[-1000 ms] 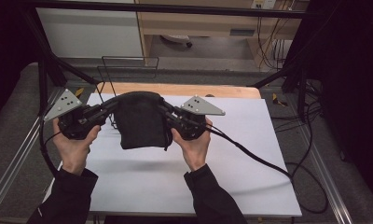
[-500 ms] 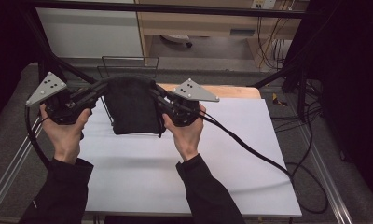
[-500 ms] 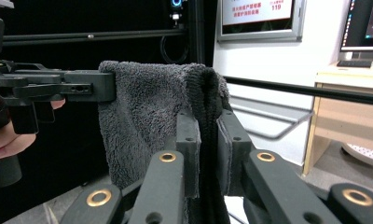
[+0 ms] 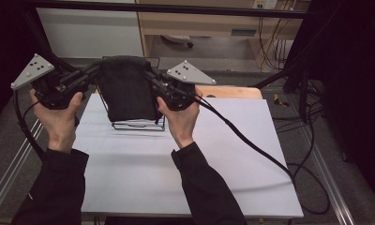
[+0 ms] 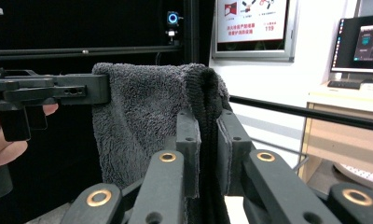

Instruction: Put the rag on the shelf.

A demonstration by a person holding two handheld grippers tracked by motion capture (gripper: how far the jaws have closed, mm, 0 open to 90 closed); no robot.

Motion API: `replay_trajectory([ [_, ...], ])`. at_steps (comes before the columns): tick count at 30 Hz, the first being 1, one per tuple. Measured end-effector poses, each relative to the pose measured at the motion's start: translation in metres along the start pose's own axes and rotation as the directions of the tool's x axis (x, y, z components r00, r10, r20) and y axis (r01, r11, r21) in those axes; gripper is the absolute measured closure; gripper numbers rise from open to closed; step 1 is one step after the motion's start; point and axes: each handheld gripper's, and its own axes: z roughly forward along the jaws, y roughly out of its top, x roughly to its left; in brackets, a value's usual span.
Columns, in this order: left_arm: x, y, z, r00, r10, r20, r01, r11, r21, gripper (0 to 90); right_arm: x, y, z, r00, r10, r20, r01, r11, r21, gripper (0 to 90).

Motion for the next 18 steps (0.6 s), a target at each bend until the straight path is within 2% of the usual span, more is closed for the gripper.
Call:
replay_trajectory([
  [6, 0.005, 0.010, 0.001, 0.9999, -0.013, -0.007, 0.013, 0.9993, -0.035, 82.1, 0.000, 0.013, 0.007, 0.9998, -0.017, 0.004, 0.017, 1.000, -0.021, 81.4],
  [18, 0.017, 0.035, 0.010, 0.9992, -0.008, -0.039, 0.006, 0.9984, -0.056, 82.1, -0.004, 0.038, 0.025, 0.9994, -0.031, 0.016, 0.032, 0.999, -0.042, 81.4],
])
